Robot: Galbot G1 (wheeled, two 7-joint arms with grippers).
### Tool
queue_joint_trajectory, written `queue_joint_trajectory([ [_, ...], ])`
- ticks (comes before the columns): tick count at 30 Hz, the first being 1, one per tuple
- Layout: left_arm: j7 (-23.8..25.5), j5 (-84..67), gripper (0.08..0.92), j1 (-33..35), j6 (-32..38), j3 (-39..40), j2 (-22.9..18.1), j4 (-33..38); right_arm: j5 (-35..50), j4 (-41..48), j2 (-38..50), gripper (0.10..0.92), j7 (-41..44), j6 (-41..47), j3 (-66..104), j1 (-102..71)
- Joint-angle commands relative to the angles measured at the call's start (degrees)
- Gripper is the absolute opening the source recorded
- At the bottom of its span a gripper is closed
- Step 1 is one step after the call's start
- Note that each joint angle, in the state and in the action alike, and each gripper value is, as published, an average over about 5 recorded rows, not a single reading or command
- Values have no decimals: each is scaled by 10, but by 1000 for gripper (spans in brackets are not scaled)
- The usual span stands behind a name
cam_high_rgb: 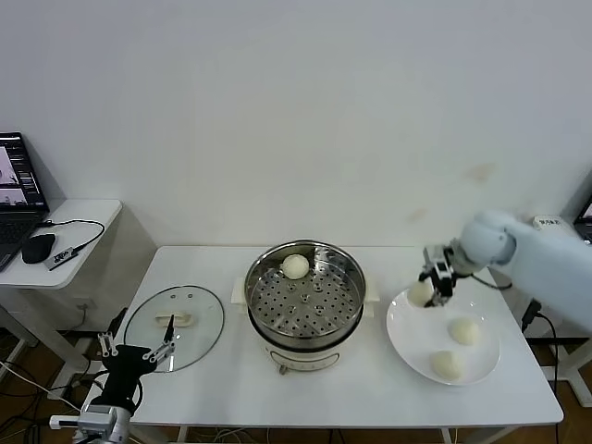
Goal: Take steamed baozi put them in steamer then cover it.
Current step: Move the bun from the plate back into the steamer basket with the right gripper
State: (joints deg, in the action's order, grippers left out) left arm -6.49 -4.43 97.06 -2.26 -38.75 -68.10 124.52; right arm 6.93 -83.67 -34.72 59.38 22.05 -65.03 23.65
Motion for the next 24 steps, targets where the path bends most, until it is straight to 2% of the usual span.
queue_joint_trajectory([
  [1,1,0,823,-1,0,1,0,3,134,-66,-78,619,-12,44,-120,245],
  [6,1,0,823,-1,0,0,-1,6,178,-69,-149,626,-35,73,-125,240],
  [11,1,0,823,-1,0,-3,-4,6,216,-35,-227,628,-59,99,-106,190],
  [17,1,2,823,0,0,-11,-6,10,232,25,-318,628,-78,124,-89,116],
  [24,1,0,823,-1,0,-21,-5,8,230,80,-382,628,-86,137,-74,55],
])
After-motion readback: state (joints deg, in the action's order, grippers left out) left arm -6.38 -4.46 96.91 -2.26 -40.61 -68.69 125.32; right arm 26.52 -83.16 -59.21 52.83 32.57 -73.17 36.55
